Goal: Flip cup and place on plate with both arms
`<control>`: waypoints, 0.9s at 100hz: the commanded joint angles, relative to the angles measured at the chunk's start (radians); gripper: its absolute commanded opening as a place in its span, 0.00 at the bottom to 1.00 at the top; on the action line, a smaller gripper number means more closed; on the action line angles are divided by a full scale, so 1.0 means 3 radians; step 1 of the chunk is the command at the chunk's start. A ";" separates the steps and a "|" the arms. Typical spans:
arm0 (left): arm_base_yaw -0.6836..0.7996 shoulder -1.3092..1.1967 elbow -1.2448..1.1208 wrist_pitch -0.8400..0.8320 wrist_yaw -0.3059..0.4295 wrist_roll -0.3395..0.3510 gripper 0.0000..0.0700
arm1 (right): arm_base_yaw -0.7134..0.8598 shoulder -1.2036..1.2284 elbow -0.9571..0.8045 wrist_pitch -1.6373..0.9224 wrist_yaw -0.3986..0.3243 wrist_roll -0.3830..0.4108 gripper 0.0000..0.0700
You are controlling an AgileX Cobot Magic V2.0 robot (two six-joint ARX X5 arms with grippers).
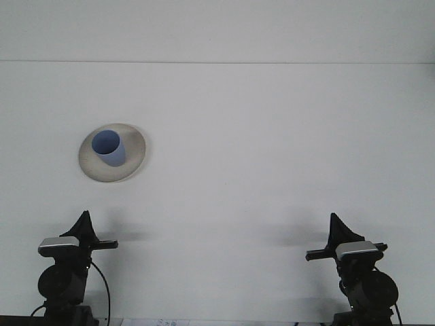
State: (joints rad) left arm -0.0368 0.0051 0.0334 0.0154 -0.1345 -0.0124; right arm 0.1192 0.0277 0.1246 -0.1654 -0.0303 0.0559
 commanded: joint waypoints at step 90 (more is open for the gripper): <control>0.0004 -0.0008 -0.0065 0.0048 -0.0009 0.0039 0.02 | -0.0289 -0.0088 -0.0373 0.0215 -0.0074 -0.0024 0.01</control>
State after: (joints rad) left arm -0.0368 0.0051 0.0334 0.0154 -0.1345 -0.0124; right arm 0.0322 0.0010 0.0147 -0.1135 -0.0517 0.0555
